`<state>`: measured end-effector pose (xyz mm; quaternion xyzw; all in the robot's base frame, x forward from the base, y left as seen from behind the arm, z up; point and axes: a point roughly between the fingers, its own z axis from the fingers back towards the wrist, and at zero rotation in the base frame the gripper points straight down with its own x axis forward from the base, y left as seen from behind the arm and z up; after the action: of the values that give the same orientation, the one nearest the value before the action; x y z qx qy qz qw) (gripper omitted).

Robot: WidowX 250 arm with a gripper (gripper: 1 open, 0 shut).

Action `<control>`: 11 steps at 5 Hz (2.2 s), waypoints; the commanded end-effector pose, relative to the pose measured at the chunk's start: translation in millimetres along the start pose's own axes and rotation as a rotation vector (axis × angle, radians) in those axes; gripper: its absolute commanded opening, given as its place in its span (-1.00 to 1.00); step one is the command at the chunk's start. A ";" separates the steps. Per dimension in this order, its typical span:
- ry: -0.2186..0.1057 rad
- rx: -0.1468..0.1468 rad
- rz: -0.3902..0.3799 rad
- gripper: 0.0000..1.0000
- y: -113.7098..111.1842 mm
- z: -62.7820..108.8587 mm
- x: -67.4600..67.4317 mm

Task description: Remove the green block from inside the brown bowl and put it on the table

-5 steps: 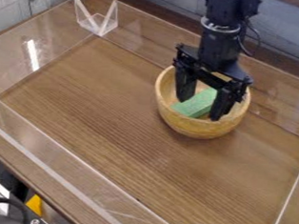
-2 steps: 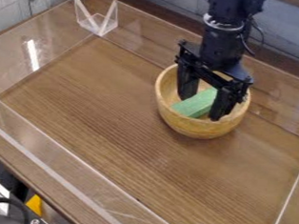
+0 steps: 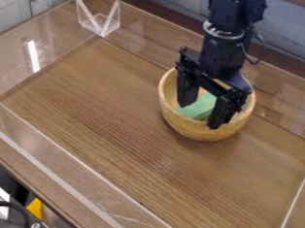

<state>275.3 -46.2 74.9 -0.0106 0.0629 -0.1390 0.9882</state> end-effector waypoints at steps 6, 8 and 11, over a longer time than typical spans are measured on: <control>-0.080 0.013 -0.061 1.00 25.9 20.7 7.2; -0.078 0.010 -0.084 1.00 32.8 12.8 7.3; -0.078 -0.010 -0.008 1.00 28.5 -0.1 11.8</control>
<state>290.9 -23.6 65.0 -0.0228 0.0394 -0.1442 0.9885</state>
